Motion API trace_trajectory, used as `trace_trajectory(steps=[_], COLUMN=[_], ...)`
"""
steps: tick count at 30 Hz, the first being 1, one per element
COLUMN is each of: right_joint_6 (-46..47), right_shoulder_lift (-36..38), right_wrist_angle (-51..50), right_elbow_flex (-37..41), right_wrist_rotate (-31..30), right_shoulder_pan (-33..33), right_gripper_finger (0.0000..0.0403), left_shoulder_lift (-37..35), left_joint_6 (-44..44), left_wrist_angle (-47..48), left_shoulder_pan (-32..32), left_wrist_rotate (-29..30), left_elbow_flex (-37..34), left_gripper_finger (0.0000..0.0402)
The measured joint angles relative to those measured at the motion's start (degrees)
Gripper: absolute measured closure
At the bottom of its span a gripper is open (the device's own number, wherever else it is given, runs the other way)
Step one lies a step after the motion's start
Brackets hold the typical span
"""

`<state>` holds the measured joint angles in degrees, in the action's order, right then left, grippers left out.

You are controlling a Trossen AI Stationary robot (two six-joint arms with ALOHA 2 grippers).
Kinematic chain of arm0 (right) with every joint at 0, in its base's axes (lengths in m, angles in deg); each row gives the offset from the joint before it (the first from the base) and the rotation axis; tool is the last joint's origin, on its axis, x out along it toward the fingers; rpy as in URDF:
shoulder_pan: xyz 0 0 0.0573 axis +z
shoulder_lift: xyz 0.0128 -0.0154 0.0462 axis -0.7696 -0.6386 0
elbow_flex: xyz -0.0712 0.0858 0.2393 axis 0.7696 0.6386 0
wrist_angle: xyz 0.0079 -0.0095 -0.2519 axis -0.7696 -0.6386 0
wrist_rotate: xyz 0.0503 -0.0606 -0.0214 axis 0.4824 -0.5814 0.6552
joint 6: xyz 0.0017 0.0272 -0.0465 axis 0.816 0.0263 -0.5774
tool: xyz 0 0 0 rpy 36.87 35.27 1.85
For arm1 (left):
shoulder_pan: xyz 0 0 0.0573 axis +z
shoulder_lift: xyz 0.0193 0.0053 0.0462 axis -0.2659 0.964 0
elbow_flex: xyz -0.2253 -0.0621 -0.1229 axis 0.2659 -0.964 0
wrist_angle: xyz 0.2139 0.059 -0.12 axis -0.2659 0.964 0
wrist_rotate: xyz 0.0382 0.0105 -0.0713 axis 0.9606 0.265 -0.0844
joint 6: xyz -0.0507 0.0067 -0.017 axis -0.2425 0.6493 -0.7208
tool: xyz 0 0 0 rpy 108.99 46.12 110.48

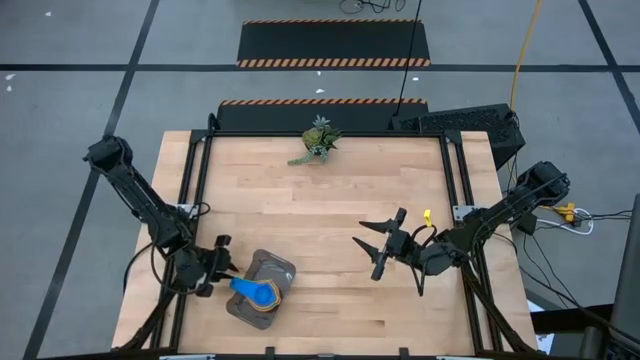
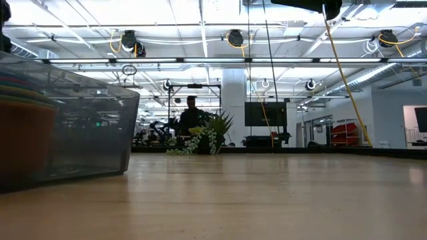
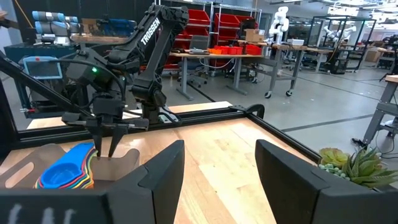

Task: Nest measuring cups in basket
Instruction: Put the nested measuring cups into the black bin

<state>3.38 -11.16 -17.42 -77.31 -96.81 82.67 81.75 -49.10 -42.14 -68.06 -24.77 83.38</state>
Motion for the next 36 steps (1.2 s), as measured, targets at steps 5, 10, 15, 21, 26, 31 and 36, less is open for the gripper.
trace_trajectory(steps=[5,10,15,21,26,31,36], right_joint_6=[0.0,0.0,0.0,0.0,0.0,0.0,0.0], right_shoulder_lift=[0.0,0.0,0.0,0.0,0.0,0.0,0.0], right_wrist_angle=[0.0,0.0,0.0,0.0,0.0,0.0,0.0], right_elbow_flex=[0.0,0.0,0.0,0.0,0.0,0.0,0.0], right_wrist_rotate=[0.0,0.0,0.0,0.0,0.0,0.0,0.0], right_shoulder_pan=[0.0,0.0,0.0,0.0,0.0,0.0,0.0], right_gripper_finger=[0.0211,0.0211,0.0211,0.0211,0.0211,0.0211,0.0211], left_shoulder_lift=[0.0,0.0,0.0,0.0,0.0,0.0,0.0], left_joint_6=[3.4,3.5,3.2,5.3,5.3,7.3,8.8], left_wrist_angle=[-4.2,-5.2,-7.3,-11.8,-13.2,-16.4,-20.2], left_shoulder_pan=[-1.2,-2.8,-3.7,-4.1,-4.1,-4.1,-4.1], left_wrist_rotate=[0.6,0.6,0.7,0.7,0.7,0.7,0.1], left_elbow_flex=[-0.2,-0.2,-0.2,-0.2,-0.2,-0.2,-0.2], left_gripper_finger=[0.0305,0.0305,0.0305,0.0305,0.0305,0.0305,0.0305])
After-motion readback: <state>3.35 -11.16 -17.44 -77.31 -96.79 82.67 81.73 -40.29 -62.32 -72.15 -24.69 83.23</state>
